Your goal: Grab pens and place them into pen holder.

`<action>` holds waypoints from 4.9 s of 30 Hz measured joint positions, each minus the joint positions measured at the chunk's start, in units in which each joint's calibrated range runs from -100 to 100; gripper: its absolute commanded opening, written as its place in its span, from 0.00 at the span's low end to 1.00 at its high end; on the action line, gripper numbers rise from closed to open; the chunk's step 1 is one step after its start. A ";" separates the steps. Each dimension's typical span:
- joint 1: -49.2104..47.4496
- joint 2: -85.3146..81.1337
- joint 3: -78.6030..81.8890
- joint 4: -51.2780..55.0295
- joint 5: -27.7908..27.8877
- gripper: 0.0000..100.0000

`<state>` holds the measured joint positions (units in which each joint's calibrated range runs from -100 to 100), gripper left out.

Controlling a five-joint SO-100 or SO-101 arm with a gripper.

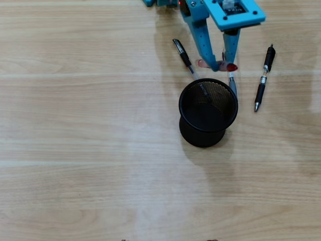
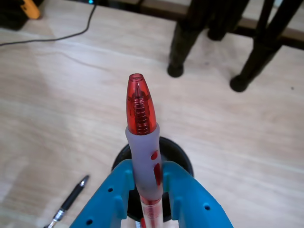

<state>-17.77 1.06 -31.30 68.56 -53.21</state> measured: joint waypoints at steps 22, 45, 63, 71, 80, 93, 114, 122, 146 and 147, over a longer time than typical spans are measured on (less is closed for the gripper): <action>-1.18 4.40 20.63 -20.93 0.00 0.02; 1.69 -1.27 26.83 -17.40 11.68 0.18; 1.35 -10.75 52.77 17.57 13.93 0.18; -5.15 -10.75 67.64 5.77 8.56 0.18; -6.33 -10.75 76.14 -9.39 8.40 0.18; -6.59 -12.36 82.60 -23.86 9.86 0.17; -2.95 -14.64 88.00 -23.26 6.31 0.02; 2.70 -20.65 79.77 1.89 6.36 0.02; 4.22 -12.44 24.44 -18.35 4.54 0.02; 3.71 -11.51 26.29 -21.19 3.96 0.02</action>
<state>-14.06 -10.45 -5.00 47.37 -49.24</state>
